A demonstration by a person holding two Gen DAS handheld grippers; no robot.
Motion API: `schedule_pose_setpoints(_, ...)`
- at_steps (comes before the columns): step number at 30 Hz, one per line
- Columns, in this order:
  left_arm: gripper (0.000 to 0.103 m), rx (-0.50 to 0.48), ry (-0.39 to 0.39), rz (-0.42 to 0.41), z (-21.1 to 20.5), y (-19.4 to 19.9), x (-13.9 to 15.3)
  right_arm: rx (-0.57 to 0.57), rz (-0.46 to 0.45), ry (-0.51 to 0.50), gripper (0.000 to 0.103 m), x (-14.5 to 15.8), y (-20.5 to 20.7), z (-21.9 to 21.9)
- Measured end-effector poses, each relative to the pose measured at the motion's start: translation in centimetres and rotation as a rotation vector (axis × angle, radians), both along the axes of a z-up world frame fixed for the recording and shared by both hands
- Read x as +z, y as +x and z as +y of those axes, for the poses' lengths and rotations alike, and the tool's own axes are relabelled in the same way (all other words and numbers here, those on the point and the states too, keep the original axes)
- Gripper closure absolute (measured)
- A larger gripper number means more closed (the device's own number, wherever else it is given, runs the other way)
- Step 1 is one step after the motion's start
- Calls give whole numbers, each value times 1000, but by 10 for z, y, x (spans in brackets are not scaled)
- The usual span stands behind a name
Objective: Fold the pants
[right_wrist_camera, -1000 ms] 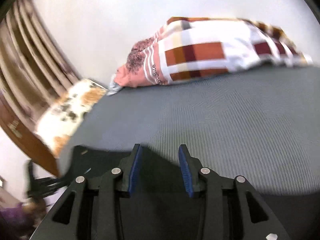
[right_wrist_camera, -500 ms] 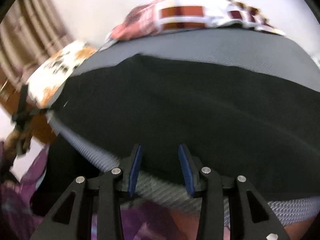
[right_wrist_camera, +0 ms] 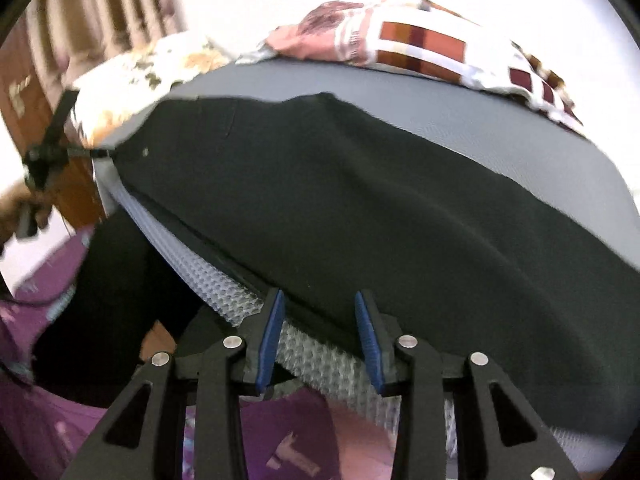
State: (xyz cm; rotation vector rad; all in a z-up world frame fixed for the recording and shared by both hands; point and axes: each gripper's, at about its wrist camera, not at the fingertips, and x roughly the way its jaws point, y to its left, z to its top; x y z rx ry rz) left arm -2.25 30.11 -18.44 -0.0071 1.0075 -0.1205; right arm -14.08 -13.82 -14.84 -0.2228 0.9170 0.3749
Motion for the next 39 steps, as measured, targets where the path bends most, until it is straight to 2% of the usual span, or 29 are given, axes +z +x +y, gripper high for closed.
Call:
schedule_pose_setpoints(6, 42, 3, -5, 3, 0, 0, 0, 63, -37, -112, 80, -2, 0, 12)
schedule_pose_setpoints(10, 41, 7, -13, 5, 2, 1, 0, 91, -43, -105, 81, 2, -9, 12)
schedule_pose_setpoints(16, 40, 12, -14, 7, 2, 1, 0, 128, -91, -242, 82, -1, -12, 23)
schedule_pose_setpoints(17, 39, 12, -13, 7, 2, 2, -1, 159, -112, -296, 83, -3, -16, 30)
schedule_pose_setpoints(20, 39, 15, -18, 8, 3, 2, -1, 211, -150, -373, 88, -5, -24, 40)
schedule_pose_setpoints(24, 37, 22, -23, 9, 4, 1, -2, 223, -153, -392, 88, -6, -23, 42)
schedule_pose_setpoints(28, 36, 21, -21, 8, 5, 1, -2, 247, -183, -457, 88, -10, -22, 53)
schedule_pose_setpoints(33, 35, 24, -21, 8, 5, 1, -2, 246, -176, -451, 98, -12, -20, 55)
schedule_pose_setpoints(36, 33, 29, -21, 9, 6, 1, -3, 258, -173, -451, 98, -10, -22, 56)
schedule_pose_setpoints(39, 29, 38, -25, 12, 7, 2, -4, 260, -141, -403, 98, -3, -26, 55)
